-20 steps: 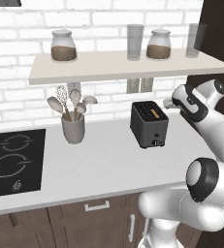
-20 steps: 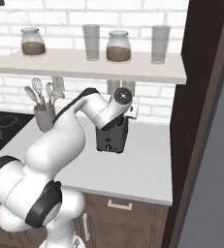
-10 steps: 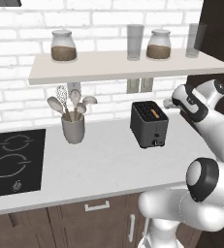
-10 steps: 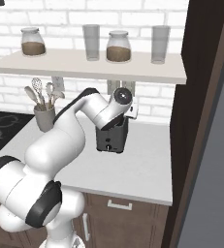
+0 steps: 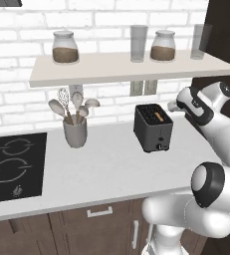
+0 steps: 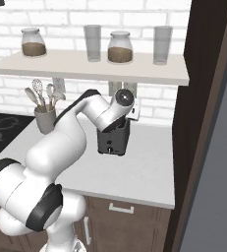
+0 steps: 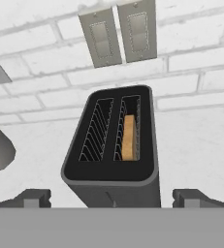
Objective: Start the toaster. Once the lever pops up, take the bread to the plate on the dining counter.
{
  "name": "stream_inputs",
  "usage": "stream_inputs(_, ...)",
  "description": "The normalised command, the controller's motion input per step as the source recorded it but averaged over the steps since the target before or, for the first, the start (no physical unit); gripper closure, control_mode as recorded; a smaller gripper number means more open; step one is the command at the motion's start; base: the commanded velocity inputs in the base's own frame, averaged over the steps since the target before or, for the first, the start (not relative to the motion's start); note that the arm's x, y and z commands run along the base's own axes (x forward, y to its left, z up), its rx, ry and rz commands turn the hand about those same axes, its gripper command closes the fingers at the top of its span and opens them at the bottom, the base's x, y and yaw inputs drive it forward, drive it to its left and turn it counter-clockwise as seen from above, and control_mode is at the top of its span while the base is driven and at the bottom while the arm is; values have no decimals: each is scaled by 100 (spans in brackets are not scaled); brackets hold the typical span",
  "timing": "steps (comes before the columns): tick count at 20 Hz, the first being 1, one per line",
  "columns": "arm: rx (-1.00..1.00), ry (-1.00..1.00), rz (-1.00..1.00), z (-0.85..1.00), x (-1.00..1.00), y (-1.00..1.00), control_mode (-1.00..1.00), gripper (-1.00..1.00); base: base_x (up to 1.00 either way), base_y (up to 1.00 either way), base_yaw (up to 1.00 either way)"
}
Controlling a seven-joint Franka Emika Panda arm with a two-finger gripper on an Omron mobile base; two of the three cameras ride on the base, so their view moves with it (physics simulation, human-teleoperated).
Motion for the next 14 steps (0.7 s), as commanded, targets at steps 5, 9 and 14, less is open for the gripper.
stream_inputs(5,0,0,0,0,0,0,-100,-100,0,0,0)
stream_inputs(9,0,0,0,0,0,0,-100,-100,0,0,0)
stream_inputs(14,0,0,0,0,0,0,-100,-100,0,0,0)
